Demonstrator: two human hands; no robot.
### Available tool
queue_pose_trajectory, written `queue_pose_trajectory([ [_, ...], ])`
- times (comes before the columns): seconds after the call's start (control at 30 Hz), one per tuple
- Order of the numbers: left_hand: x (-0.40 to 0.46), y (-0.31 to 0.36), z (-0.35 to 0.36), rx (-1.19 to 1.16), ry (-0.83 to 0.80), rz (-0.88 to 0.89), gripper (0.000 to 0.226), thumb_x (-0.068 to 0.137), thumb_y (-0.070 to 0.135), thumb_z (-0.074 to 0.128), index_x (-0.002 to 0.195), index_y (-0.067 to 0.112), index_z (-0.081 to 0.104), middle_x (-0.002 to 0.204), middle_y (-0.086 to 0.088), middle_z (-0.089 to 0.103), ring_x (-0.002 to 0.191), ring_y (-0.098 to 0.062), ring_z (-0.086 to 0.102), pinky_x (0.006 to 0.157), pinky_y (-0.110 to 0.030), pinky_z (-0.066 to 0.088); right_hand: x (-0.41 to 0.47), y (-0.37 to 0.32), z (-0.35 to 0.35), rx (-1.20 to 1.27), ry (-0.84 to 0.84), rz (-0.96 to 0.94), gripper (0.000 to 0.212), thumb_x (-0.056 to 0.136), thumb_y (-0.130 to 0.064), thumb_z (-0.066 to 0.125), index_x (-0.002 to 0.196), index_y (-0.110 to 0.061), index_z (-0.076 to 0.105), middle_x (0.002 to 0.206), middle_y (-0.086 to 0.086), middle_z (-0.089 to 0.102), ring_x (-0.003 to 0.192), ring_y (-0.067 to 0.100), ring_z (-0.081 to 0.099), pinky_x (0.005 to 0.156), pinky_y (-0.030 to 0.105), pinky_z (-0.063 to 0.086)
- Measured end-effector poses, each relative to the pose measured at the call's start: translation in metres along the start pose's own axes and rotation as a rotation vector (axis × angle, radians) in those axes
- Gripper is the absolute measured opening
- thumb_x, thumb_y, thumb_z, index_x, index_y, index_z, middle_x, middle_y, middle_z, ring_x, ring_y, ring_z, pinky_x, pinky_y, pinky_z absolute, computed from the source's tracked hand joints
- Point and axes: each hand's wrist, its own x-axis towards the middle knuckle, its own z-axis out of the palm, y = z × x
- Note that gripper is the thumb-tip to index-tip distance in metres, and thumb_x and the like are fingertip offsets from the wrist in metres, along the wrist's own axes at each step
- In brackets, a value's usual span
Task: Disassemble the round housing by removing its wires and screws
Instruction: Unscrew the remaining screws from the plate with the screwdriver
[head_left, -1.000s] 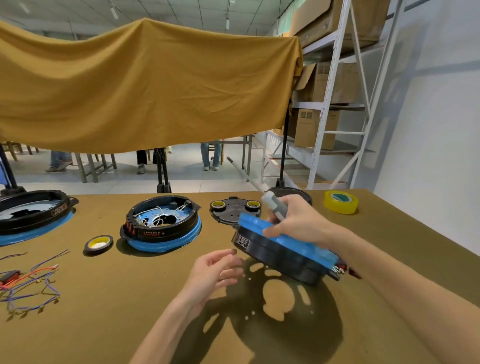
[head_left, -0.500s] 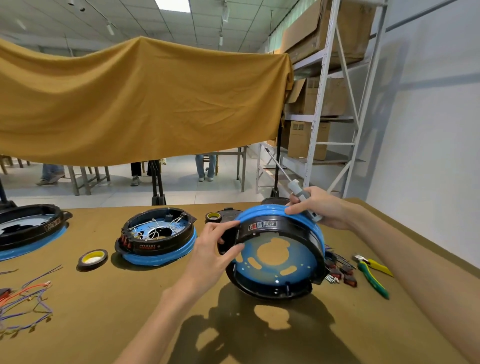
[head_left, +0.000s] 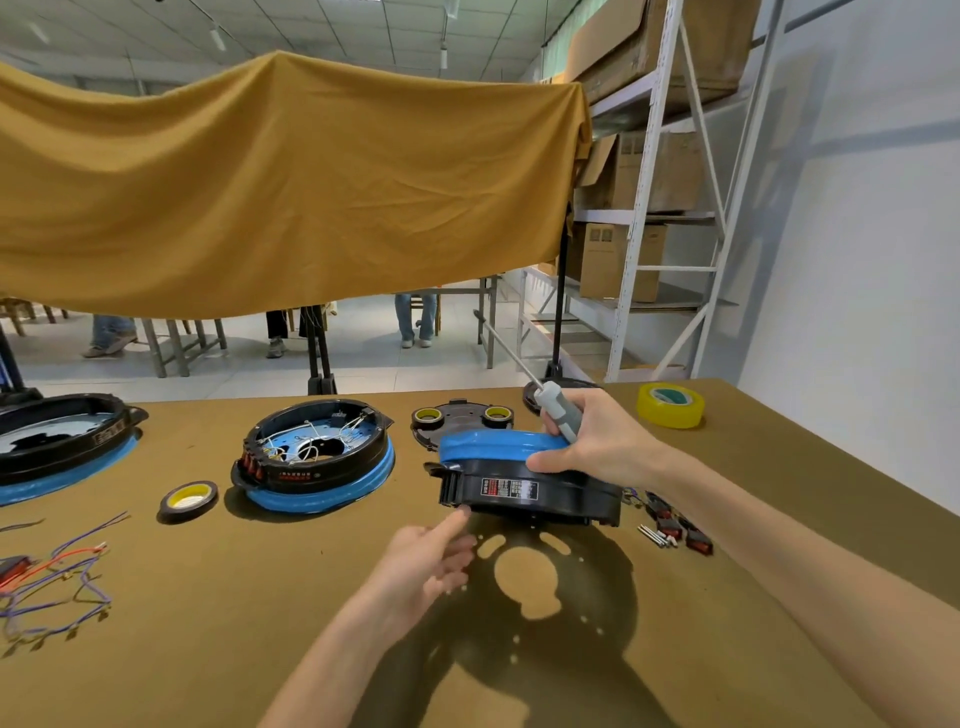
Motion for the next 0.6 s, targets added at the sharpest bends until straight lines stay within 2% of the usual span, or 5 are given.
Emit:
queue_pose_trajectory([
  [0.1,-0.003,-0.008,-0.008,-0.328,-0.136,-0.085,0.048,0.084,0.026,0.073,0.124,0.002,0.063,0.111,-0.016,0.079,0.1,-0.026,0.078,0.072,-0.034,0.064,-0.012,0.001,0.022,-0.082,-0.039,-0.089,0.027,0.078,-0.03,0.086,0.086,-0.028,0.06,0.083,-0.01,0.062,0.084,0.008,0.06,0.071,0.019,0.053],
  [0.2,-0.004,-0.011,-0.017,-0.412,-0.175,-0.212,0.053,0.085,0.025,0.075,0.125,-0.008,0.06,0.115,-0.027,0.075,0.104,-0.035,0.076,0.077,-0.041,0.066,-0.024,0.008,0.039,-0.164,-0.12,-0.094,0.028,0.082,-0.029,0.083,0.082,-0.033,0.055,0.087,-0.012,0.06,0.083,0.005,0.058,0.071,0.026,0.051],
  [0.33,0.001,-0.015,-0.027,-0.263,-0.122,-0.269,0.079,0.073,0.043,0.085,0.125,-0.011,0.058,0.109,-0.028,0.076,0.101,-0.034,0.077,0.081,-0.042,0.065,-0.037,0.022,0.049,-0.128,-0.263,0.046,0.026,0.084,-0.038,0.08,0.084,-0.019,0.062,0.076,-0.006,0.057,0.064,0.004,0.052,0.064,0.027,0.044],
  [0.47,0.004,-0.015,-0.024,-0.028,-0.101,-0.22,0.121,0.064,0.068,0.08,0.153,0.0,0.035,0.123,-0.019,0.068,0.101,-0.022,0.068,0.094,-0.04,0.053,-0.041,0.03,0.055,-0.118,-0.282,0.103,0.045,0.093,-0.056,0.064,0.085,-0.013,0.058,0.07,0.0,0.045,0.057,0.011,0.042,0.059,0.03,0.035],
  [0.6,0.006,-0.018,-0.014,0.081,-0.108,-0.159,0.119,0.072,0.075,0.072,0.158,0.006,0.028,0.117,-0.015,0.067,0.1,-0.021,0.067,0.074,-0.034,0.061,-0.038,0.035,0.048,-0.149,-0.235,0.122,0.046,0.097,-0.06,0.055,0.082,-0.016,0.059,0.066,-0.005,0.047,0.053,0.006,0.041,0.057,0.029,0.035],
])
